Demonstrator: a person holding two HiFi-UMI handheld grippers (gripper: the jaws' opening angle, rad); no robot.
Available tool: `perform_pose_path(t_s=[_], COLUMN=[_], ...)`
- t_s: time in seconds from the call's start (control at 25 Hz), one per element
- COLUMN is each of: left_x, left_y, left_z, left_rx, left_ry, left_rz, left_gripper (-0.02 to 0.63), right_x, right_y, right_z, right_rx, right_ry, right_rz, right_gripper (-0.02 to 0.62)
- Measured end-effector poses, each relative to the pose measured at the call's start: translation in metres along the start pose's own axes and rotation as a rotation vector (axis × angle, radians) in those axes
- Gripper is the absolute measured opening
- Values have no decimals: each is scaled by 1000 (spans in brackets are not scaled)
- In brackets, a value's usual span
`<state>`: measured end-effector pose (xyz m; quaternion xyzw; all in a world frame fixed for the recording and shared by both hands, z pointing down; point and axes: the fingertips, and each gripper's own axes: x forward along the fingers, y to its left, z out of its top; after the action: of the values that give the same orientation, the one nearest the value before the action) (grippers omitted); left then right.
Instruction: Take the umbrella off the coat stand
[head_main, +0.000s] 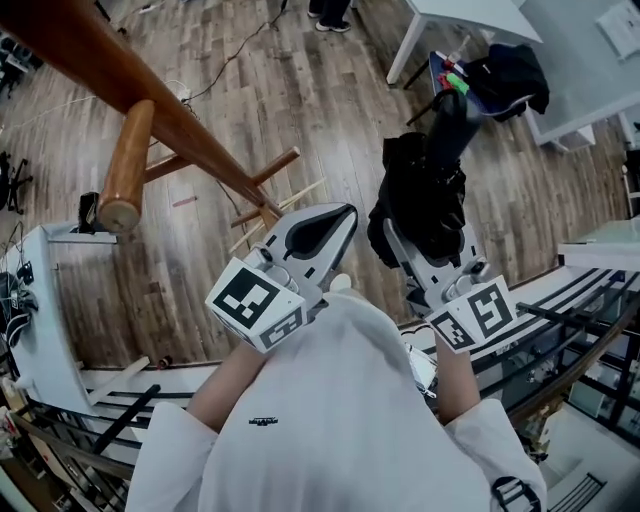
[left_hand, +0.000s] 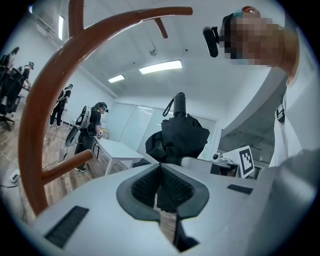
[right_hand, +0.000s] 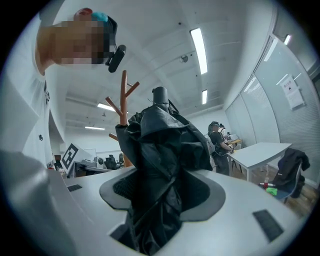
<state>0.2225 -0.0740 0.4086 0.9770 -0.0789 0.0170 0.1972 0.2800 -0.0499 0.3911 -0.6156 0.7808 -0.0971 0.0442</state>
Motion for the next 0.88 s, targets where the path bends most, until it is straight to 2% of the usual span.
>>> perform_pose_path(t_s=[0.24,0.48,0.88], left_x=[1,7,14], left_y=[-14,-10,-11], left_z=[-35,-43,-57], left_rx=[-26,-39,-27], left_ry=[58,77,126], left_rz=[-23,-43,-95], left_gripper=[21,21,21], right_x=[-34,-42,-61], right_y=[0,-1,-8], right_z=[-22,-37,-64], right_rx=[29,146,210], right_ry=[3,-17,22], right_rz=[14,20,-8], right_gripper=[264,262,262])
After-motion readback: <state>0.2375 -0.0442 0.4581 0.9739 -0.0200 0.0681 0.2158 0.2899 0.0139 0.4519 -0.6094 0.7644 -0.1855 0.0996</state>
